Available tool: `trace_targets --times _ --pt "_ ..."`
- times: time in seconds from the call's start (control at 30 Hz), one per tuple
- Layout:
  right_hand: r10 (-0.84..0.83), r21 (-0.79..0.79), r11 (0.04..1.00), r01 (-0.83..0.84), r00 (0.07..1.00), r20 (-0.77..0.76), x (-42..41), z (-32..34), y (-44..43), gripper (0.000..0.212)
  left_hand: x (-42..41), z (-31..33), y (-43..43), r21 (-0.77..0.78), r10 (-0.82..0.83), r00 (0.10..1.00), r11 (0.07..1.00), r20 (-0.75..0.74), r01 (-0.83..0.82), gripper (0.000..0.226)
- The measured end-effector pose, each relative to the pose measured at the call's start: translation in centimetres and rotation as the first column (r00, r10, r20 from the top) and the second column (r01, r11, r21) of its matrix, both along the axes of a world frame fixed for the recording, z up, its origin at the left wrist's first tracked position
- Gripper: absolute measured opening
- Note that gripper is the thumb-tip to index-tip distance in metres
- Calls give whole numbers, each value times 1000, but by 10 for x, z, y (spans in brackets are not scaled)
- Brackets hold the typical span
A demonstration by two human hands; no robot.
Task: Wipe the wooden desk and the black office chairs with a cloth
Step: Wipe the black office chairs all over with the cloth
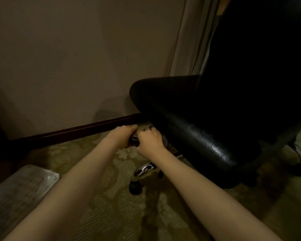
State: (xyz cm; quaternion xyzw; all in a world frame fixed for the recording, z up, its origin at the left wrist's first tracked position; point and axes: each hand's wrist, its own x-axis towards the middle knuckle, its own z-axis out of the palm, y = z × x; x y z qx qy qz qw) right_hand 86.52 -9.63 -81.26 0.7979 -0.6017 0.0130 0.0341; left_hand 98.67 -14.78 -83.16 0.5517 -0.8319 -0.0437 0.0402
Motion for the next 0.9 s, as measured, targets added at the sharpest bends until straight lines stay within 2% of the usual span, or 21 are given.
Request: trace_targets --times 0.07,0.13,0.2,0.3,0.4,0.47,0.53,0.6,0.73,0.8,0.83,0.87,0.9 --pt "15 88 996 -17 1000 22 -2 -12 10 48 5 -4 7 24 -37 996 999 78 36 43" --pt "21 33 999 -23 998 64 -2 -5 13 48 11 6 8 -49 -35 997 998 66 38 41" --pt "53 -104 994 -40 991 125 -3 17 11 46 18 26 8 -179 -25 999 984 -37 19 37" --pt "84 -276 961 -23 974 211 -14 59 12 50 20 64 13 -369 -97 967 930 -238 2 34" --pt "69 -383 923 31 967 244 -34 90 19 51 -2 94 15 -445 -231 907 894 -351 56 44" --pt "11 -389 917 81 974 227 -52 102 17 48 -24 101 15 -432 -263 913 895 -313 110 53" --pt "-59 -317 937 146 962 268 -74 105 15 44 -44 100 14 -391 -291 915 905 -280 168 52" --pt "-73 -238 959 150 950 303 -92 97 20 43 -56 93 16 -338 -330 888 915 -319 218 46" --pt "-39 -278 958 75 990 133 -90 77 38 48 -56 70 32 -310 -342 799 928 -494 206 40" --pt "-20 -298 954 23 1000 13 -75 64 56 48 -48 53 44 -232 -308 785 949 -537 214 42" --pt "-1 -275 961 -7 1000 -30 -66 54 64 47 -42 46 49 -169 -284 813 958 -508 230 45" --pt "21 -210 977 -26 999 -25 -60 41 73 45 -35 40 53 -76 -265 869 963 -417 257 48" --pt "29 -105 994 -26 999 27 -56 28 81 42 -30 36 58 29 -267 929 959 -256 283 50"
